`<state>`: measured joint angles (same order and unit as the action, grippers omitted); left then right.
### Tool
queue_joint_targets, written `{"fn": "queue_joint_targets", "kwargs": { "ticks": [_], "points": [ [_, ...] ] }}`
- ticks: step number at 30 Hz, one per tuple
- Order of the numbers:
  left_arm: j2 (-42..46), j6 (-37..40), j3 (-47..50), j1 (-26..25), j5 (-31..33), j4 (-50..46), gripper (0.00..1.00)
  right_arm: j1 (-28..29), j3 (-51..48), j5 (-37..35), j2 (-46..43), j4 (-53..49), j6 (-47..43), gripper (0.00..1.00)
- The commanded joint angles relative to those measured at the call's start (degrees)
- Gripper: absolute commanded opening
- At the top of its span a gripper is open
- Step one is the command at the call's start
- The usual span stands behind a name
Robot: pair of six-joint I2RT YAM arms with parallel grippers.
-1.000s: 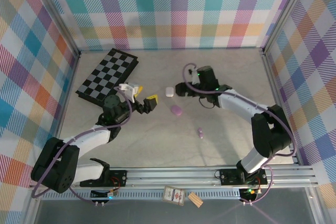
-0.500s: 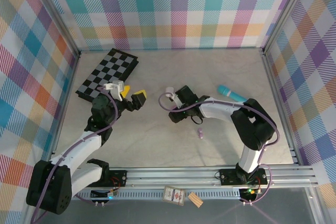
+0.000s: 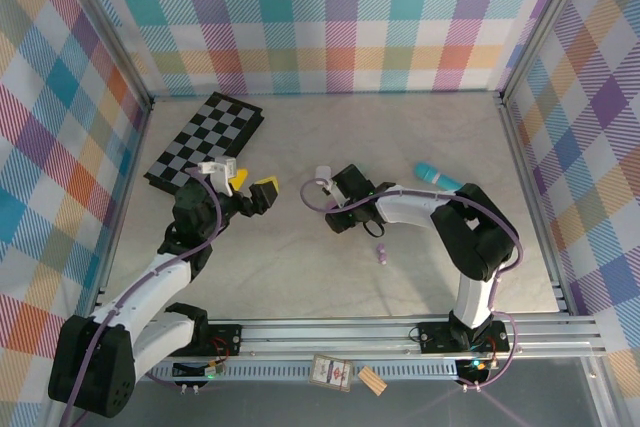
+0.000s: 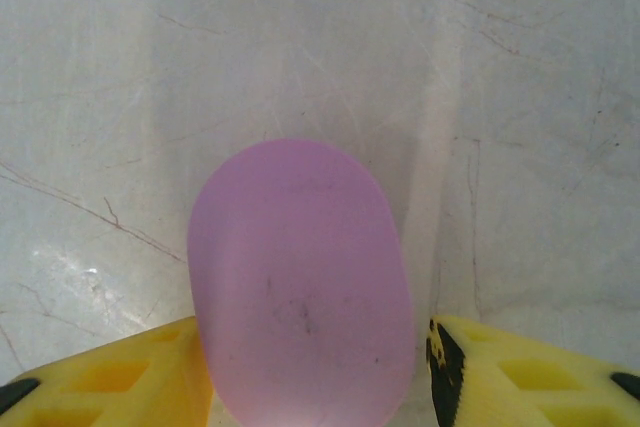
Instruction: Insert the wireless bluetooth earbuds into the charging case
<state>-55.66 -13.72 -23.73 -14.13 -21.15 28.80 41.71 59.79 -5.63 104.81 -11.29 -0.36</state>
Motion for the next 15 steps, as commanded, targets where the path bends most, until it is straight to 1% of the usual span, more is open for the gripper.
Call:
{"fn": "queue_joint_targets", "kwargs": {
  "ticks": [1, 3, 5, 10, 15],
  "points": [
    [1.63, 1.23, 0.35, 0.50, -1.31, -1.24, 1.00, 0.47, 1.97, -0.61, 1.50, 0.94, -0.60, 0.59],
    [1.95, 1.32, 0.29, 0.50, -1.30, -1.64, 1.00, 0.47, 2.47, -0.54, 2.25, 0.93, -0.72, 0.58],
    [2.24, 1.56, 0.33, 0.44, -1.49, -1.82, 1.00, 0.47, 2.96, -0.27, 2.72, 0.92, -0.80, 0.54],
    [2.73, 2.53, 0.26, 0.51, -1.79, -3.15, 1.00, 0.47, 3.14, -0.53, 2.37, 0.54, -0.78, 0.40],
    [2.91, 4.01, -0.17, 0.50, -3.95, -3.41, 1.00, 0.47, 2.15, 0.22, -1.41, -1.64, -1.23, 0.39]
  ]
}}
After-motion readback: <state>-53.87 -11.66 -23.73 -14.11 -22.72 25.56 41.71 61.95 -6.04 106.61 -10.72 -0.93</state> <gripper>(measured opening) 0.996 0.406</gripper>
